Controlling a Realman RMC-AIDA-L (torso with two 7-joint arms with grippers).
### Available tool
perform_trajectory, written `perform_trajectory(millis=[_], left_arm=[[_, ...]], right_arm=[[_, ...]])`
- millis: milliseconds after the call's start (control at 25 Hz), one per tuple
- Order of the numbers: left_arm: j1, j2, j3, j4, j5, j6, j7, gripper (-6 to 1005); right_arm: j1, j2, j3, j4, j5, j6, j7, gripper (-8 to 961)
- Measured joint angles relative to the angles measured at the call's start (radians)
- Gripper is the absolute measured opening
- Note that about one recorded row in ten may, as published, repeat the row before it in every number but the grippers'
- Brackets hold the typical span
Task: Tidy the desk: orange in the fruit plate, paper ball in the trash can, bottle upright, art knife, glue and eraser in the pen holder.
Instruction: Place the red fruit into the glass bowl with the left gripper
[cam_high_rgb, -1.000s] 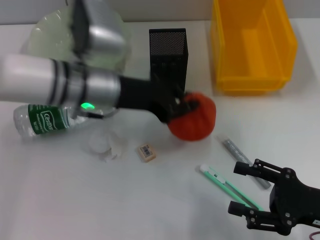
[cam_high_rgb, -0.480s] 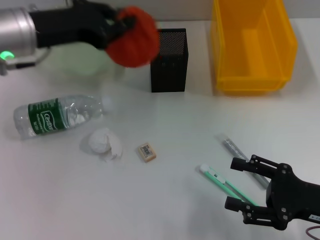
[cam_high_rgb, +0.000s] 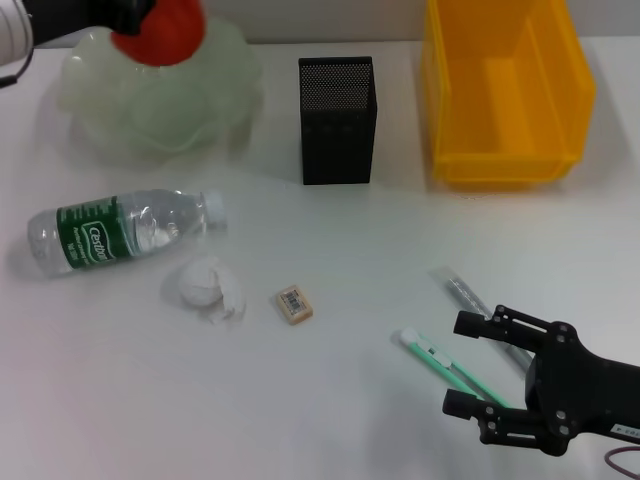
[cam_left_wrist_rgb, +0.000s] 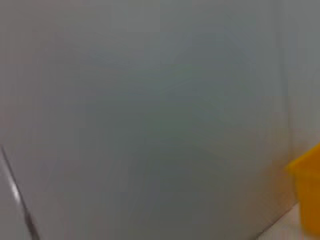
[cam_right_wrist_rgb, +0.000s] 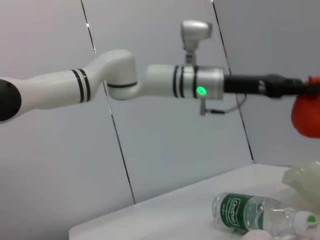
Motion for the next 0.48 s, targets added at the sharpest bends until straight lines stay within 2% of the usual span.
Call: perform_trajectory(millis=[40, 120, 200, 480], left_arm=[[-0.018, 0.0, 0.02, -0.055, 0.03, -0.06, -0.003, 167], [-0.038, 0.0, 0.031, -0.114, 0.054, -0.092, -0.001, 167], [-0.038, 0.0, 0.031, -0.114, 0.054, -0.092, -0.001, 167], [-0.105, -0.001, 0.051, -0.257, 0.067, -0.202, 0.001, 162]], right_arm=[[0.0, 0.0, 0.0, 0.0, 0.0, 0.0, 0.0, 822], [0.001, -0.001, 0.0, 0.002, 0.0, 0.0, 0.0, 822], [0.001, -0.001, 0.0, 0.002, 0.0, 0.0, 0.0, 822], [0.005, 0.0, 0.0, 0.004, 0.0, 0.0, 0.0, 821]])
